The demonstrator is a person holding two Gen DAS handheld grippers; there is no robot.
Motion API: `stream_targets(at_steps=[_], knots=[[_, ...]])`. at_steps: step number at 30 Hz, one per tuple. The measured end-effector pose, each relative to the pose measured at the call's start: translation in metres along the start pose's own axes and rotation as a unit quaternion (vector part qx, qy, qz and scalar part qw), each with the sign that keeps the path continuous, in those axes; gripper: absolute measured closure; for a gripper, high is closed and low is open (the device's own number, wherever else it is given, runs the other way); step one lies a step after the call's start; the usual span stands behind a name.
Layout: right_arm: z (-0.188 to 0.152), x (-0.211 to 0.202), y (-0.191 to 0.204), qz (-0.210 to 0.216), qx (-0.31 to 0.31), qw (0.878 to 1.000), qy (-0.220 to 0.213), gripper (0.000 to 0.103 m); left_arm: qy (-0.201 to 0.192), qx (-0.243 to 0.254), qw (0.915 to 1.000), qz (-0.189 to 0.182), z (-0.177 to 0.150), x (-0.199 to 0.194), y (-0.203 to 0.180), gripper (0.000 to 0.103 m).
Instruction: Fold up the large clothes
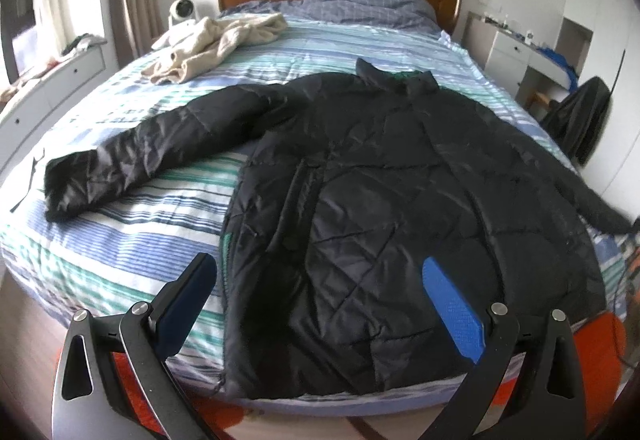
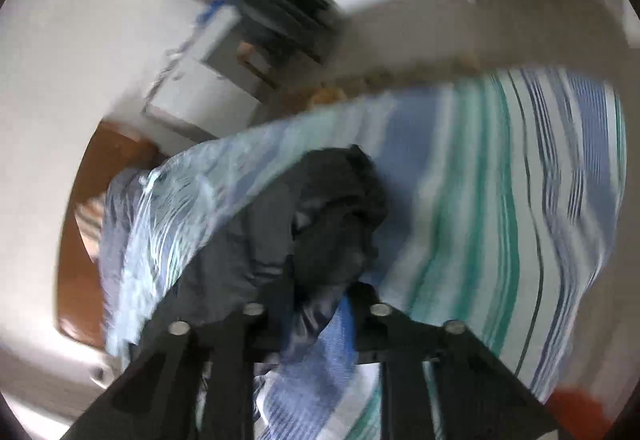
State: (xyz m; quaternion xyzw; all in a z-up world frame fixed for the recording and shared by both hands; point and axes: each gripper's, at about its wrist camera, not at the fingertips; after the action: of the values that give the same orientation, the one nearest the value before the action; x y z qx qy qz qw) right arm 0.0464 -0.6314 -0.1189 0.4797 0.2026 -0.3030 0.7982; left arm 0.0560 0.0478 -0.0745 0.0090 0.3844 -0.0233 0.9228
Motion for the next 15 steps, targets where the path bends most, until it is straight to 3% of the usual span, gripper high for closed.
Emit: stream_targets(at_steps=[2,4,6,8,10,13,15], knots=[[-0.005,-0.025,0.045,0.036,-0.086,0.995,-0.026,0.09,0.004,0.01,0.9999,0.008,-0.002,0.001,-0.002,0.0],[-0.023,-0.061,0.106,0.091,-0.198,0.975,-0.049,0.09,0.009,0.013,0.9999,0.005,-0.002,0.004,-0.003,0.0],[-0.051,-0.091,0.157,0.138,-0.297,0.943,-0.066,0.09,0.011,0.012,0.9999,-0.002,0.0,0.006,-0.005,0.0],[-0.092,-0.12,0.209,0.185,-0.391,0.899,-0.072,0.09,0.006,0.008,0.9999,-0.008,0.001,0.005,-0.008,0.0],[-0.133,-0.136,0.245,0.212,-0.452,0.864,-0.073,0.09,-0.002,0.001,0.9999,-0.014,0.003,0.002,-0.011,0.0],[-0.198,-0.142,0.285,0.255,-0.512,0.819,-0.042,0.09,-0.005,-0.003,0.9997,-0.023,0.004,-0.002,-0.011,0.0],[-0.238,-0.138,0.298,0.27,-0.54,0.797,-0.024,0.09,-0.005,0.0,0.9998,-0.021,0.004,-0.002,-0.009,0.0]])
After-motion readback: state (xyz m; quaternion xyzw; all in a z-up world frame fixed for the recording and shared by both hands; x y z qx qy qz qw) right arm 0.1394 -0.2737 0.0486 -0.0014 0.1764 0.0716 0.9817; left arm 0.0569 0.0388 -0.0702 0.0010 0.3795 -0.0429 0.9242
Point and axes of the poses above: each gripper's, at about its wrist camera, not at the fingertips, and x roughly the way its jaws point, y to its left, z to its top, and after that the axes turned 5 degrees about x, right-handed
